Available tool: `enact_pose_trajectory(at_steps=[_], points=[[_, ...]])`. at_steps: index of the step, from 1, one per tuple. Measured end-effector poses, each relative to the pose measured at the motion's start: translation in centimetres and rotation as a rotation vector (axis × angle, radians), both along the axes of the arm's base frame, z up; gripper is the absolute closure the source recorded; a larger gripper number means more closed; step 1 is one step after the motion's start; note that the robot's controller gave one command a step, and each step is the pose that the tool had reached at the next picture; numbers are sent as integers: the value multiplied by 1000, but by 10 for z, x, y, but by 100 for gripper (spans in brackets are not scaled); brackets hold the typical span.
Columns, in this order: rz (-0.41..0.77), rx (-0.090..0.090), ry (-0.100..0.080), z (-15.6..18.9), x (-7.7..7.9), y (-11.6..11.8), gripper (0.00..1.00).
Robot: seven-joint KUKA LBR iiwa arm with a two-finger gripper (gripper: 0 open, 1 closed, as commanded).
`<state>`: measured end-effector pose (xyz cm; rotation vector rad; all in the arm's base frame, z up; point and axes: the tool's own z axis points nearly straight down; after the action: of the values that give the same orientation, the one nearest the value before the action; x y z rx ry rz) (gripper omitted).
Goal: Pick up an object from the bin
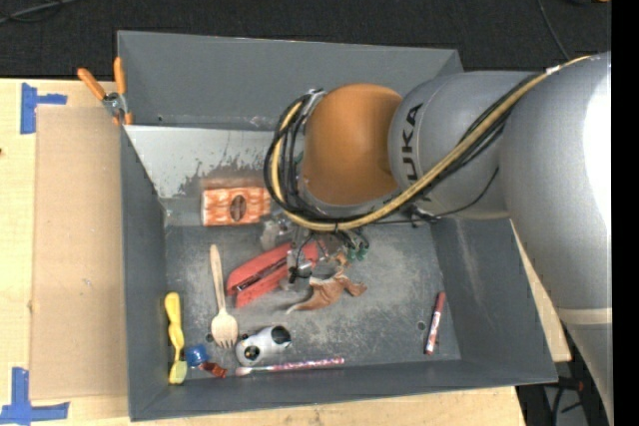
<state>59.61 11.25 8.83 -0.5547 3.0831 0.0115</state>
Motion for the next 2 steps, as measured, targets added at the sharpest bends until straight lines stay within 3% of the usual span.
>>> enact_pose_trajectory(at_steps=[1, 2], points=[[-53, 2, 2, 73, 3, -3, 100], [-54, 2, 2, 73, 3, -3, 100]])
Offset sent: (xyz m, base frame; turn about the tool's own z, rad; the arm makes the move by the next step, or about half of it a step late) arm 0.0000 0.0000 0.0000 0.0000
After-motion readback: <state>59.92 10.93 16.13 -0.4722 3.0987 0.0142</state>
